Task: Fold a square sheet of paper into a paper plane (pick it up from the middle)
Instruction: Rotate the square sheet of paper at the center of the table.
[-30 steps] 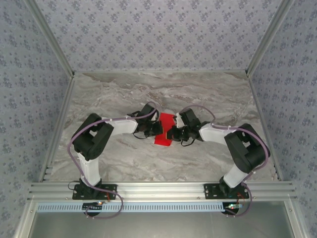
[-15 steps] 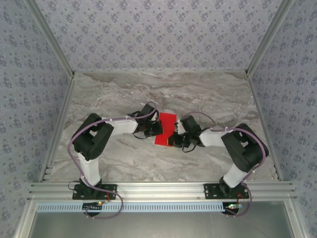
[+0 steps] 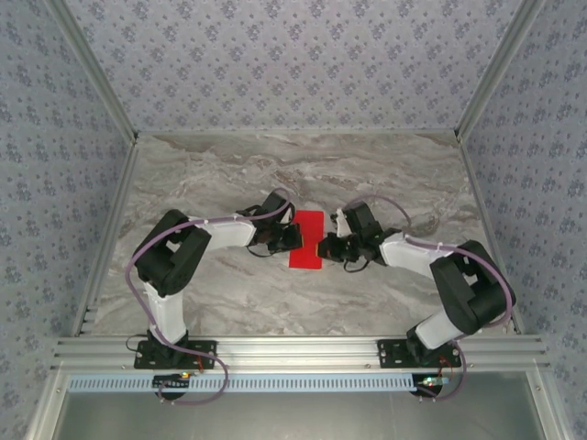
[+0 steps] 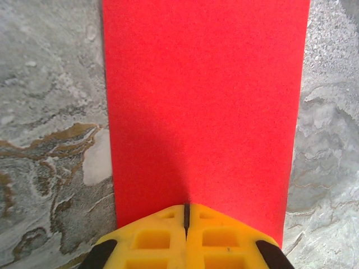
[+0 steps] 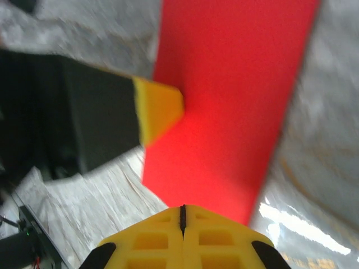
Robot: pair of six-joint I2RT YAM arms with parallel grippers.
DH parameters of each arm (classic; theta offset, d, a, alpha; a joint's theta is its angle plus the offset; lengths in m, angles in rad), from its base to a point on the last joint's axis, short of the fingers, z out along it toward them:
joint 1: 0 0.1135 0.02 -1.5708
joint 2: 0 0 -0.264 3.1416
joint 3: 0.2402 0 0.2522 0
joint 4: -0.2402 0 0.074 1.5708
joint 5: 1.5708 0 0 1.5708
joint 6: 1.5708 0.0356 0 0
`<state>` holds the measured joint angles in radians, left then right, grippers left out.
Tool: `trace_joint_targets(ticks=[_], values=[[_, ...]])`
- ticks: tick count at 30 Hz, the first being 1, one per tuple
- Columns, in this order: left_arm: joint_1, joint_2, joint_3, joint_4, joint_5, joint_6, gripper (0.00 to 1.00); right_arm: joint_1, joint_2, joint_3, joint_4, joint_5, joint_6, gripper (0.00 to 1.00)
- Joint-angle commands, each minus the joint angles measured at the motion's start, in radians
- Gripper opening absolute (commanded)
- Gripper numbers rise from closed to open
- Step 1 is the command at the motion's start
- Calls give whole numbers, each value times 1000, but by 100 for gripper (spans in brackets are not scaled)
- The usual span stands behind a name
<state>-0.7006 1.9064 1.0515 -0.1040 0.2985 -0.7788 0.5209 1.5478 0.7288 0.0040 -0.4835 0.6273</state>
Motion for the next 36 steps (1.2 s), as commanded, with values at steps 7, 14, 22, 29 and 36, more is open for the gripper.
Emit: trace_joint_targets(ticks=[7,14,22,29,36], values=[[-2,92,-64,-272,-154,38,0,-9,202,66,29,19,-12,0],[-1,87,-40,-295,-167,72,0,26,178,-62,32,-4,30,0],[19,-30,-15,-261,-114,162,0,219,177,-89,176,63,241,0],[91,-268,22,-272,-112,106,16,248,212,41,303,138,377,0],[121,-468,-64,-284,-166,27,27,174,57,-31,237,176,326,0]])
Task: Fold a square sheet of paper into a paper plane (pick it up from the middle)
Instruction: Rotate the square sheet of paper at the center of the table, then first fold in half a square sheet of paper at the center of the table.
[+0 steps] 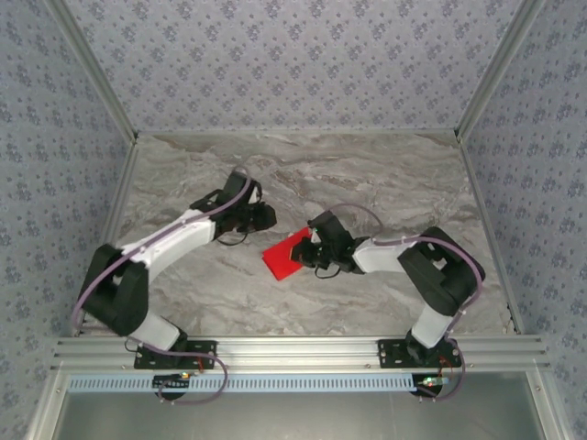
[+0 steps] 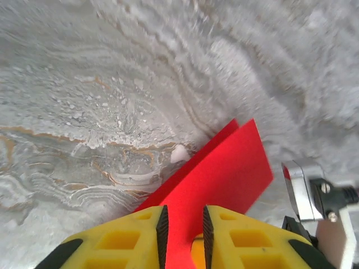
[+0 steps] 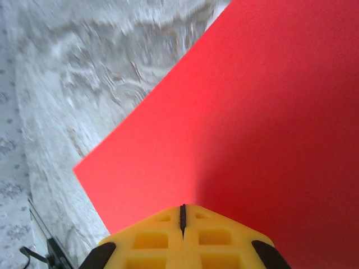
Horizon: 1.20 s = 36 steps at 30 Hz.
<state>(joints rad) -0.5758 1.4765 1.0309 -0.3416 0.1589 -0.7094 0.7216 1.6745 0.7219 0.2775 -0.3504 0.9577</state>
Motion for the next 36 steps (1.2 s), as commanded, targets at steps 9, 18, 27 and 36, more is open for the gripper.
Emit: trace_joint_targets(ticks=[9,18,27,36], values=[[-164,-104,-136,60,29,-185,23,-93,-104,-67,-130,-3,-125,0],[-284,-95,-188,105,-96,-291,14,-99,-32,-69,-83,-50,-129,0],[-332,81,-133,151,-65,-305,6,-99,0,-69,-58,-59,-121,0],[-332,174,-108,142,-90,-294,2,-100,-25,-66,-55,-71,-129,0]])
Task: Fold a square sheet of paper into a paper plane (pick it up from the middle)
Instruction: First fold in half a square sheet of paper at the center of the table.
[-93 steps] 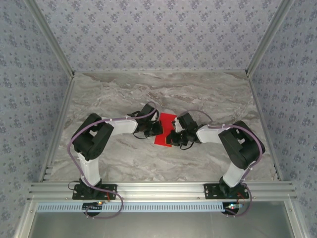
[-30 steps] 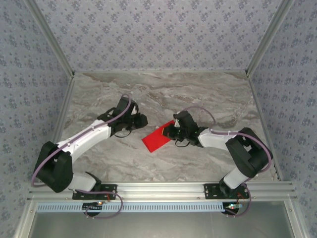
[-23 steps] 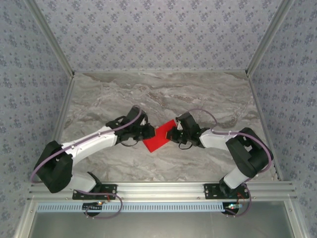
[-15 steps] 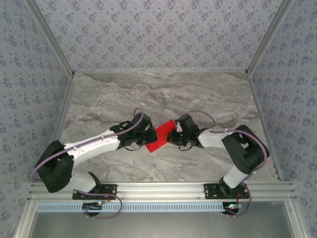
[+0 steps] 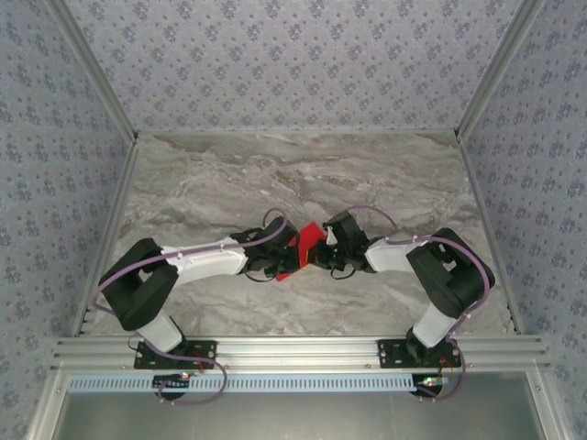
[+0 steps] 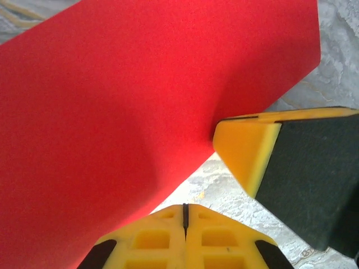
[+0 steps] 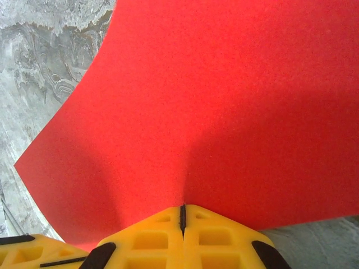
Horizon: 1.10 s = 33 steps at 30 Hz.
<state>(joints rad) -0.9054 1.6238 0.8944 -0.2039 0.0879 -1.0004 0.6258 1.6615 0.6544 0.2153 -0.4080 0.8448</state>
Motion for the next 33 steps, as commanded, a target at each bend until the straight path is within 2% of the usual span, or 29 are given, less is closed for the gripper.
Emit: trace_joint_targets(ticks=[1,19,25,33], values=[[-3,34,31,4,-20,-3,2,-6,-13,3,8,-16,-16,0],[-3,103,50,-45,-17,-1,0,-5,47,14,33,-34,-20,0],[0,120,57,-111,-19,-30,0,-11,50,19,3,-9,-38,0],[12,122,33,-201,-15,-53,0,-110,46,19,-50,22,-82,0]])
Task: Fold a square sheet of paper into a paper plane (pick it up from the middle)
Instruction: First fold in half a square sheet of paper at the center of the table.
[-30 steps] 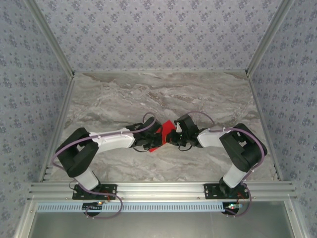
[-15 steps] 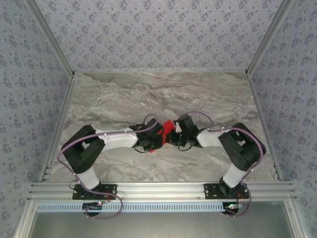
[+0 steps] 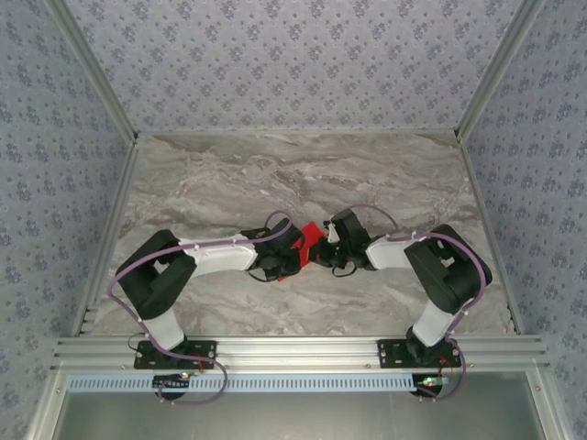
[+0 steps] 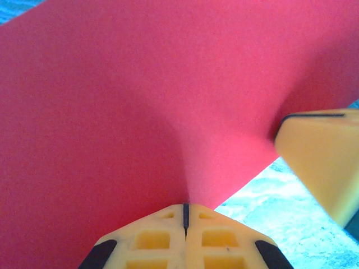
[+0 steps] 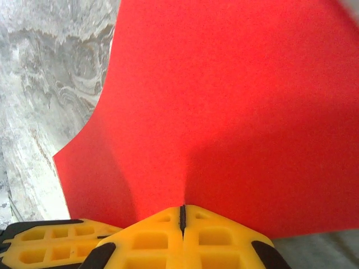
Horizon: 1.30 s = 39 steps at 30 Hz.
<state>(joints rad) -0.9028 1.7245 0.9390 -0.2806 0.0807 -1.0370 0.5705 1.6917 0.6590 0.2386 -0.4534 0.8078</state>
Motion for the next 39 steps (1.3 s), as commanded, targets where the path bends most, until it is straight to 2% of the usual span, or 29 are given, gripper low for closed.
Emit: trace_joint_targets(ticks=[1,10,12,17,20,24,28,35,39], values=[[11,21,-18,-124,-3,-18,0,-73,20,16,-82,71,-53,0],[18,33,-42,-105,27,-8,0,-279,62,63,-142,56,-123,0],[20,35,-33,-110,24,11,0,-294,36,70,-152,44,-122,0],[47,31,-7,-150,-6,105,0,-243,-107,71,-211,91,-131,0],[70,22,-1,-152,-2,196,0,-193,-141,65,-211,92,-110,0],[89,25,36,-203,-5,369,0,-80,-95,96,-174,77,-66,0],[132,23,29,-208,20,476,0,-4,-5,127,-103,68,-12,0],[164,29,16,-213,33,485,0,-25,59,74,-34,55,25,0],[168,40,-3,-209,38,469,0,-116,0,-10,-63,75,-13,0]])
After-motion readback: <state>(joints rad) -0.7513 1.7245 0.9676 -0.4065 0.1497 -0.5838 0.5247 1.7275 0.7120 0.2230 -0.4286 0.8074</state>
